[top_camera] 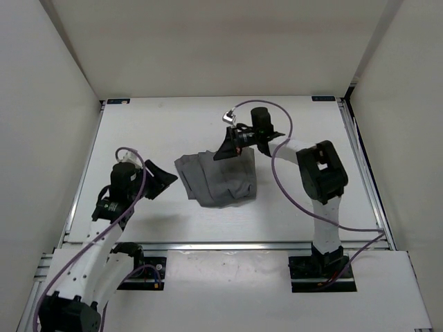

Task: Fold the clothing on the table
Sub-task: Fold the skirt

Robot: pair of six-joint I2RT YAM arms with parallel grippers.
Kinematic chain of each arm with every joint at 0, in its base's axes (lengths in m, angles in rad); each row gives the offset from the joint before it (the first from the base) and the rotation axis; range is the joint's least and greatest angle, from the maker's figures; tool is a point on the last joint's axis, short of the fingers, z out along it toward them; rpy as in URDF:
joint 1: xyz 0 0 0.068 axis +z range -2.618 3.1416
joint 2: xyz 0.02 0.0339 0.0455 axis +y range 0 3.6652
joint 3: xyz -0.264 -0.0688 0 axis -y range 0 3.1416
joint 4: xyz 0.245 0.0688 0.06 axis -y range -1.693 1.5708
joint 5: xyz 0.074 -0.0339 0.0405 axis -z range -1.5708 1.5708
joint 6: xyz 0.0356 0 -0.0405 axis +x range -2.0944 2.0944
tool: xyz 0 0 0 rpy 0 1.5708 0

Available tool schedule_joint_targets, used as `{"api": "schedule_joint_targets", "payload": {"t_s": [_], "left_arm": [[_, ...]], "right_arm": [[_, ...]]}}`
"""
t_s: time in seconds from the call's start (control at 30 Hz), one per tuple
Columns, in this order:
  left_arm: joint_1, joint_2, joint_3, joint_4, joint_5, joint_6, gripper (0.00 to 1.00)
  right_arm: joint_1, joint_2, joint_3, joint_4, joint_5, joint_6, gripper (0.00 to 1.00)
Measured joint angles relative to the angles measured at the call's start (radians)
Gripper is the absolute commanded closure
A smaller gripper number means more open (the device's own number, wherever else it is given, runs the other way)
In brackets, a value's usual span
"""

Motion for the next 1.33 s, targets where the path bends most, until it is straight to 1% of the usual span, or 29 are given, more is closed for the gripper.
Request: {"api": "schedule_joint_targets", "payload": {"t_s": [0.13,0.27,0.3,0.4,0.5,0.53,0.57,0.63,0.67,0.7,0.77,0.83,0.87,0.93,1.0,1.1,1.17,1.27,1.33], "left_arm": [[0.013,-0.105,0.000,-0.116,-0.001,-0.006,0.37],[0.029,-0.141,0.024,-0.235,0.000,0.005,0.35],[0.036,-0.141,0.033,-0.258,0.000,0.010,0.33],[0.061,-0.123,0.067,-0.316,0.000,0.043,0.26],[0.057,-0.050,0.133,-0.389,-0.024,0.101,0.19],[0.041,-0.016,0.162,-0.417,-0.045,0.127,0.16],[0.012,0.026,0.200,-0.453,-0.083,0.150,0.10],[-0.092,0.116,0.287,-0.520,-0.200,0.197,0.02],[-0.134,0.148,0.318,-0.542,-0.242,0.217,0.01],[-0.159,0.171,0.342,-0.560,-0.272,0.240,0.01],[-0.141,0.191,0.365,-0.584,-0.316,0.285,0.01],[-0.066,0.199,0.378,-0.616,-0.346,0.320,0.01],[-0.028,0.210,0.392,-0.642,-0.378,0.335,0.01],[-0.011,0.247,0.435,-0.690,-0.435,0.352,0.01],[-0.049,0.286,0.477,-0.715,-0.478,0.365,0.01],[-0.119,0.303,0.507,-0.725,-0.513,0.381,0.01],[-0.152,0.297,0.521,-0.734,-0.522,0.385,0.01],[-0.167,0.265,0.523,-0.734,-0.532,0.384,0.02],[-0.173,0.232,0.514,-0.729,-0.530,0.385,0.01]], "right_arm": [[0.043,0.148,0.011,0.012,0.008,0.012,1.00],[0.055,0.303,0.042,-0.080,0.019,-0.026,1.00],[0.053,0.322,0.061,-0.100,-0.003,-0.020,1.00],[0.052,0.322,0.116,-0.109,0.000,-0.041,1.00],[0.038,0.282,0.119,-0.094,0.000,-0.024,1.00],[0.029,0.247,0.106,-0.084,-0.002,-0.010,0.99],[0.019,0.206,0.094,-0.077,-0.004,-0.002,1.00],[-0.011,0.080,0.065,-0.081,-0.006,-0.009,1.00],[-0.029,0.008,0.052,-0.100,-0.005,-0.038,0.92],[-0.052,-0.072,0.043,-0.130,0.000,-0.075,0.82],[-0.110,-0.229,0.034,-0.232,0.029,-0.187,0.47],[-0.173,-0.357,0.015,-0.350,0.079,-0.314,0.35],[-0.209,-0.415,0.000,-0.419,0.120,-0.381,0.31],[-0.278,-0.505,-0.039,-0.548,0.208,-0.493,0.30],[-0.324,-0.557,-0.086,-0.667,0.293,-0.575,0.30],[-0.353,-0.575,-0.155,-0.804,0.393,-0.645,0.28],[-0.370,-0.578,-0.211,-0.875,0.447,-0.677,0.29],[-0.383,-0.608,-0.288,-0.943,0.522,-0.716,0.28],[-0.391,-0.648,-0.330,-0.974,0.575,-0.734,0.26]]}}
